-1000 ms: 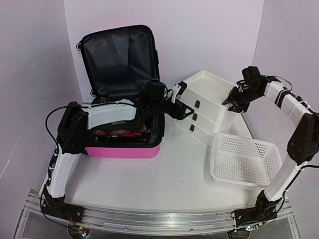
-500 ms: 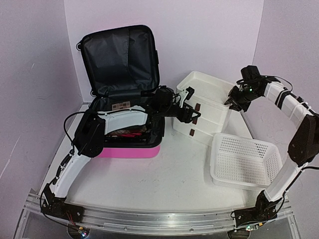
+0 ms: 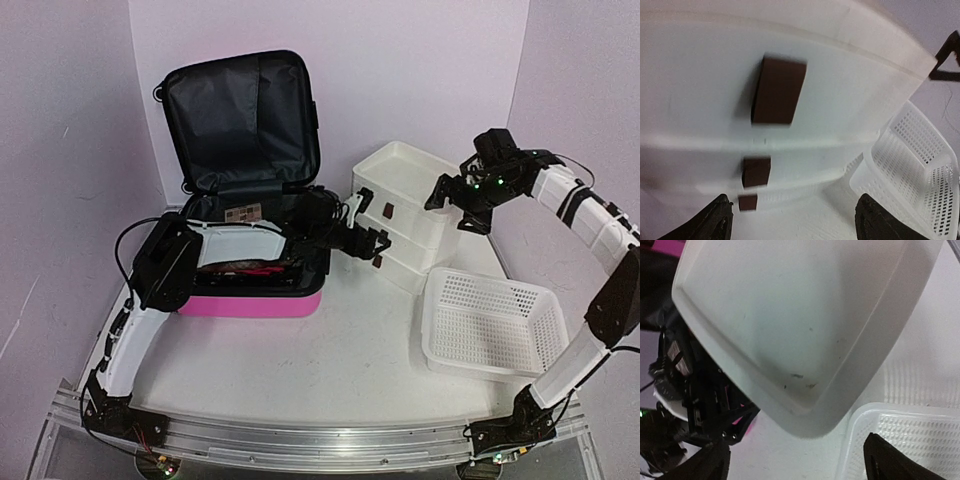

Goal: Open, take out, and arrange the luggage

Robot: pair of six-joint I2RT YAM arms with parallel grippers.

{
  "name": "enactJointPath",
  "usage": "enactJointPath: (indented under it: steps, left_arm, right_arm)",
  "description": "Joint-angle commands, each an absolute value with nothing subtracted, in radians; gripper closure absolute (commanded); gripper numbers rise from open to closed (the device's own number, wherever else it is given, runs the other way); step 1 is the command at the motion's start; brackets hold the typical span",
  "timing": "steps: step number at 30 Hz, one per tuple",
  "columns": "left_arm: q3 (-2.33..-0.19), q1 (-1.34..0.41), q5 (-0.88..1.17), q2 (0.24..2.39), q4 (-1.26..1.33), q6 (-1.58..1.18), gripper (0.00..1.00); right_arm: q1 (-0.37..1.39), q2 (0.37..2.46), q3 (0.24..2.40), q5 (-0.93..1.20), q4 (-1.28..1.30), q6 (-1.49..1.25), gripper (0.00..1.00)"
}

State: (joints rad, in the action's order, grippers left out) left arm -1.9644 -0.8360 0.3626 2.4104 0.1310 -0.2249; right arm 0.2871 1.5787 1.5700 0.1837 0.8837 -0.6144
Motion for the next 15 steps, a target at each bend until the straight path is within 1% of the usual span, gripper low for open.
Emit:
enactJointPath:
  steps: [1, 5, 9, 12, 15]
  left_arm:
    - [-1.764, -0.841, 0.367, 2.168, 0.177, -0.261, 0.14]
    - [-1.580, -0.840, 0.362, 1.993, 0.176, -0.266, 0.11]
    - [-1.468, -0.841, 0.374, 1.877, 0.176, -0.308, 0.10]
    - [-1.427, -0.841, 0.392, 1.846, 0.176, -0.366, 0.09]
    - [-1.417, -0.842, 0.413, 1.848, 0.176, -0.412, 0.09]
  right_arm:
    - [0.280, 1.455, 1.602, 0.121, 1.061, -0.363, 0.02]
    - [0.290, 1.378, 1.472, 0.031, 1.158, -0.312, 0.02]
    - [0.362, 1.334, 1.295, 0.061, 1.145, -0.332, 0.02]
    - [0.456, 1.362, 1.218, 0.038, 1.088, -0.360, 0.02]
    - [0.537, 1.454, 1.209, -0.045, 1.082, -0.370, 0.02]
